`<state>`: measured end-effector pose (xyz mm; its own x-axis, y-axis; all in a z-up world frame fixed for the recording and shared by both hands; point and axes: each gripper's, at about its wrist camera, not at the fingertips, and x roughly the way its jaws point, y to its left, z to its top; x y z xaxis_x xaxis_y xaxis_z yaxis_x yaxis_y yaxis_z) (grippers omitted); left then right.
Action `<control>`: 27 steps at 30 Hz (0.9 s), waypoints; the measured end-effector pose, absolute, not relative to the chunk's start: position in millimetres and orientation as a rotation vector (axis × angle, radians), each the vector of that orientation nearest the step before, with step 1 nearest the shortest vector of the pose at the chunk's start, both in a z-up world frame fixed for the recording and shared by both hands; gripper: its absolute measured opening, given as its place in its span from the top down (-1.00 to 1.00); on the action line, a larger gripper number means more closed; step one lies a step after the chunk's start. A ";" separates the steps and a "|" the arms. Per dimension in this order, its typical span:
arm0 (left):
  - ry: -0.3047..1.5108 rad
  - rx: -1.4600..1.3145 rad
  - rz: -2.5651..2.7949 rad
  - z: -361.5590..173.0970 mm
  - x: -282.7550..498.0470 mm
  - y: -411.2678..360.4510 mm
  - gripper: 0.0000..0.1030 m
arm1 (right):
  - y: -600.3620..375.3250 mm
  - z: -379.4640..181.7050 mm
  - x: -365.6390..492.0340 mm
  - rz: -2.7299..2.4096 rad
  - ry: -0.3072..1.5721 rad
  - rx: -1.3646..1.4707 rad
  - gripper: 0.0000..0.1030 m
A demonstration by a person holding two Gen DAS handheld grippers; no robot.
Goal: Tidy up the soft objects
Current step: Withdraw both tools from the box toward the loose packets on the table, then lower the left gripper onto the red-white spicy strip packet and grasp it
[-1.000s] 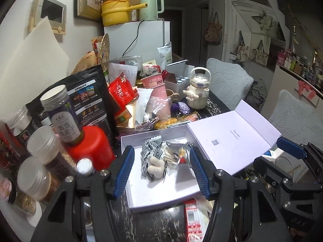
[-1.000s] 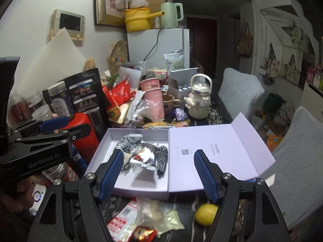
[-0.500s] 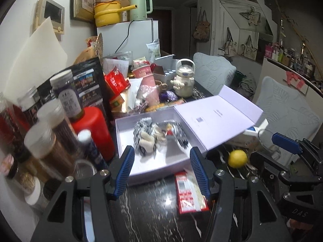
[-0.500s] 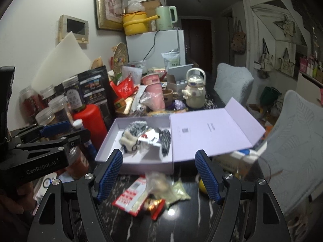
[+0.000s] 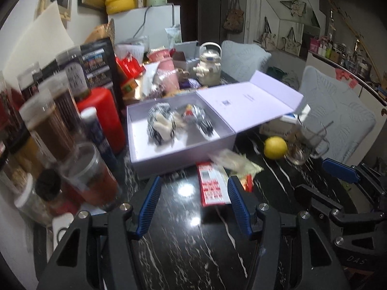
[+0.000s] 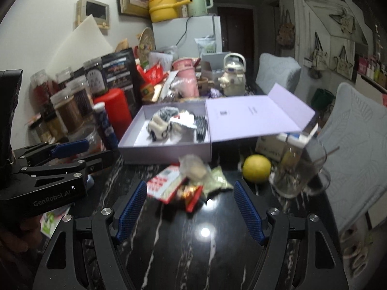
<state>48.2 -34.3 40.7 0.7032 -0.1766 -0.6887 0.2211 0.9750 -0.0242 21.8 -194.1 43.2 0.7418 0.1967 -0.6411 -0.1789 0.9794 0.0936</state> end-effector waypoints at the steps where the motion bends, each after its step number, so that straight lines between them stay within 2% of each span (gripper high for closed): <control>1: 0.768 0.060 -0.225 37.1 46.8 -34.8 -0.10 | -194.7 39.3 19.3 0.206 0.714 0.028 -0.46; 11: 0.850 0.039 -0.231 6.1 53.9 -41.8 -0.10 | -202.1 10.5 15.1 0.192 0.778 0.040 -0.46; 27: 0.972 0.030 -0.297 -26.8 107.0 -65.3 -0.10 | -217.0 -27.4 51.5 0.148 0.869 0.049 -0.46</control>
